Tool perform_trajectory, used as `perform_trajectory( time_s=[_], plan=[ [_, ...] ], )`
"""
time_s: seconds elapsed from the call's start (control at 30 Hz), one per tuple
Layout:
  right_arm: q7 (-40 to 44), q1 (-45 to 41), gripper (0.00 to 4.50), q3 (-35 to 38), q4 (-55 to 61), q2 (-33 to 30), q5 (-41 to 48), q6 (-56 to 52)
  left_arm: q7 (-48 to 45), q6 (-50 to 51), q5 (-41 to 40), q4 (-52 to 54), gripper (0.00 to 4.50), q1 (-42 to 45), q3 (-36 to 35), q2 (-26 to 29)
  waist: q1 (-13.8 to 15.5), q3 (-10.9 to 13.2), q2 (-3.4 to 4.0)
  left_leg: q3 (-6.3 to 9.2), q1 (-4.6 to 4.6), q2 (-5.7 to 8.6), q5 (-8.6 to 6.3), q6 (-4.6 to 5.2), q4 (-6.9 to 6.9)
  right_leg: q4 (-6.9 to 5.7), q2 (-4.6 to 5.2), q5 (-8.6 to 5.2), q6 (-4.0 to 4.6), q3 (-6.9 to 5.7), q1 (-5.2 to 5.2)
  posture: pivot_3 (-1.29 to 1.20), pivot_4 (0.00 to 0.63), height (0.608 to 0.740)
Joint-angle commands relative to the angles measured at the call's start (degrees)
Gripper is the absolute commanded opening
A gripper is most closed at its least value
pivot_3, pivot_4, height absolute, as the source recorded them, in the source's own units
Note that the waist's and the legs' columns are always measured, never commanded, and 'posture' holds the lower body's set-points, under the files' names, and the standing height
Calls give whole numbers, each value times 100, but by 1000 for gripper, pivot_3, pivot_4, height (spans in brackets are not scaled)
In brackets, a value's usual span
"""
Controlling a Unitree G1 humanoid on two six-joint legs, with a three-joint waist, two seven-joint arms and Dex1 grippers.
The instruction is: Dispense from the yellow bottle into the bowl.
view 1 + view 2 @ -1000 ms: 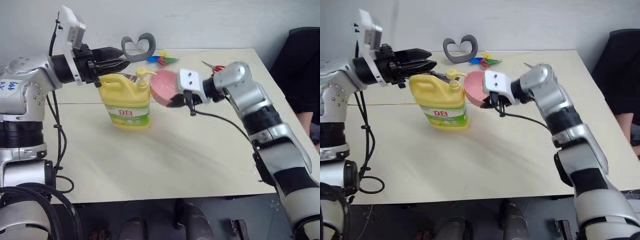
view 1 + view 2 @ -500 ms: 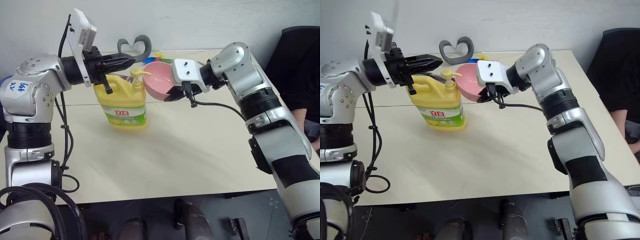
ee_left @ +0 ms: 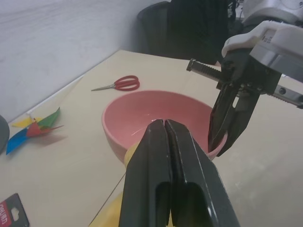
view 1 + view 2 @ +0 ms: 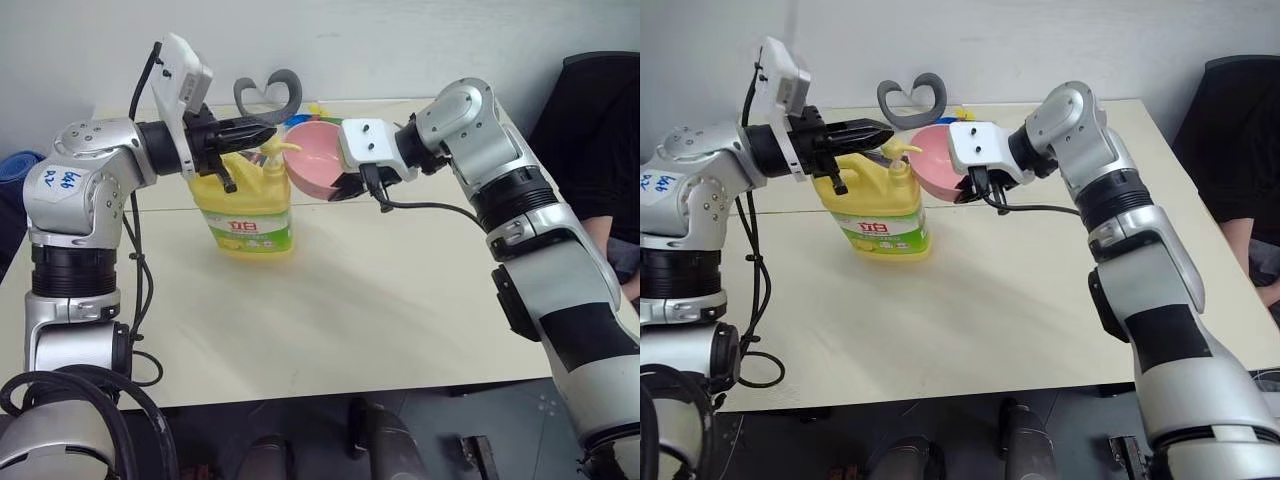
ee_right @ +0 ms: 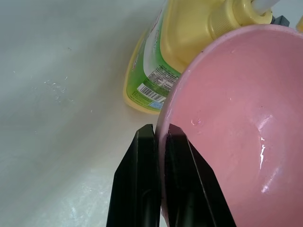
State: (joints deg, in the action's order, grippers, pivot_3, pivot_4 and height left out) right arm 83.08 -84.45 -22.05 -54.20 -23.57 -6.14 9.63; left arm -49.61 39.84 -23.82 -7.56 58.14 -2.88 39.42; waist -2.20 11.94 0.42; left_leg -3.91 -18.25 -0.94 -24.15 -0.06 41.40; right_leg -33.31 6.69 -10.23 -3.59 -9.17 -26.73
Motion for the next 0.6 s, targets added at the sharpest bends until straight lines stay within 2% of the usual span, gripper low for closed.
perform_trajectory(
  time_s=[0.03, 0.4, 0.6],
  plan=[
    [37, -251, 0, 188, 130, 39, 31, 135, 50, -124, 285, 78, 43, -88, 178, 91, 2, 0, 0, 0, 0, 0, 0, 0, 0, 0, 0, 0, 0, 0, 0, 0, 150, 740],
    [87, -333, 0, 238, 197, 30, 14, 106, -29, -307, 526, -107, 43, -28, 368, -48, 9, 0, 0, -2, 5, 0, 1, -2, 3, -11, 2, 0, 2, 5, 0, 0, 150, 740],
    [113, -408, 0, 242, 171, 42, 0, 118, -66, -85, 614, -134, 43, -125, 571, -57, 8, 0, 0, -3, 7, 0, 1, -2, 3, -13, 2, -1, 3, 6, 0, 0, 150, 740]
  ],
)
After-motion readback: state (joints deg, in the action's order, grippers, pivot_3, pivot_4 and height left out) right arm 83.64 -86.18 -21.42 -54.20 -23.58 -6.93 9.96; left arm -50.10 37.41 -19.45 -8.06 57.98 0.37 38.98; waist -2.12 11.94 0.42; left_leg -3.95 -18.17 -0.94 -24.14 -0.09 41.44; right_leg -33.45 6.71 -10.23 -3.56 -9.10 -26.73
